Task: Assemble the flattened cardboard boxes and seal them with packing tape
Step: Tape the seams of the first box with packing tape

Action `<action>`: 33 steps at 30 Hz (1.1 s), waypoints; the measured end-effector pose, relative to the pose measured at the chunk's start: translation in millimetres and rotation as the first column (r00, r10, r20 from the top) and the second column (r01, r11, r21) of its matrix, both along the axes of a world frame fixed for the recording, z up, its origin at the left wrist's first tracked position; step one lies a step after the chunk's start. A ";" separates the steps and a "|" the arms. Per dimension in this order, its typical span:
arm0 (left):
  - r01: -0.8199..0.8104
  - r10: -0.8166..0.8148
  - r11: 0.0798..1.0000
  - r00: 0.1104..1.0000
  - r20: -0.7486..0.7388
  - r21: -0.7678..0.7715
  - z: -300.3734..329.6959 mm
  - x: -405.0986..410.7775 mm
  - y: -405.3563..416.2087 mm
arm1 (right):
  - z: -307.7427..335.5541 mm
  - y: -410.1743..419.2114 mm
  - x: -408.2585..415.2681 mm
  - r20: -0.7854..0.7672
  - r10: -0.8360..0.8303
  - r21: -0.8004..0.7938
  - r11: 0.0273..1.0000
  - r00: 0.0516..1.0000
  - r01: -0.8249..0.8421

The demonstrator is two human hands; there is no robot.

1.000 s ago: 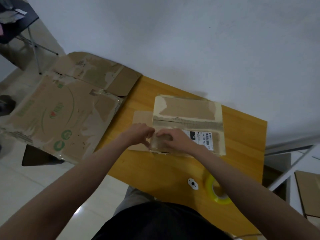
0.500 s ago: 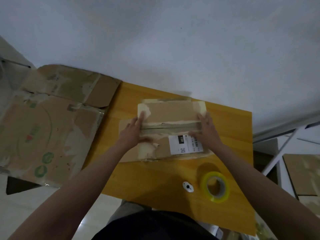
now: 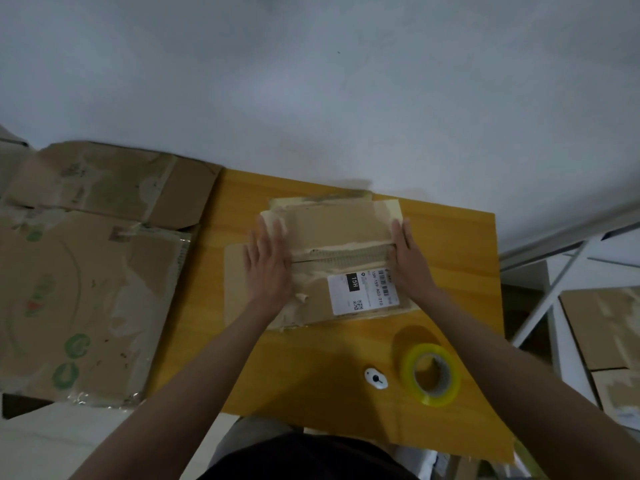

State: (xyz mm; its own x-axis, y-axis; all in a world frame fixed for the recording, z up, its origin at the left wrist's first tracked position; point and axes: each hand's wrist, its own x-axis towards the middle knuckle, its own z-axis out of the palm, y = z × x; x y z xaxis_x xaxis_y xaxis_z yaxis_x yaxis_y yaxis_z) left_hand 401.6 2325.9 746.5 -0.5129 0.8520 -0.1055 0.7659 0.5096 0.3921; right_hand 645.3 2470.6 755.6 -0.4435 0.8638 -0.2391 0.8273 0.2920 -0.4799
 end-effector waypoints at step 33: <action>-0.347 0.344 0.931 0.728 0.593 -0.115 48.2 -25.7 15.5 | 49.6 9.3 1.4 -0.207 -0.494 -0.526 0.784 0.845 0.329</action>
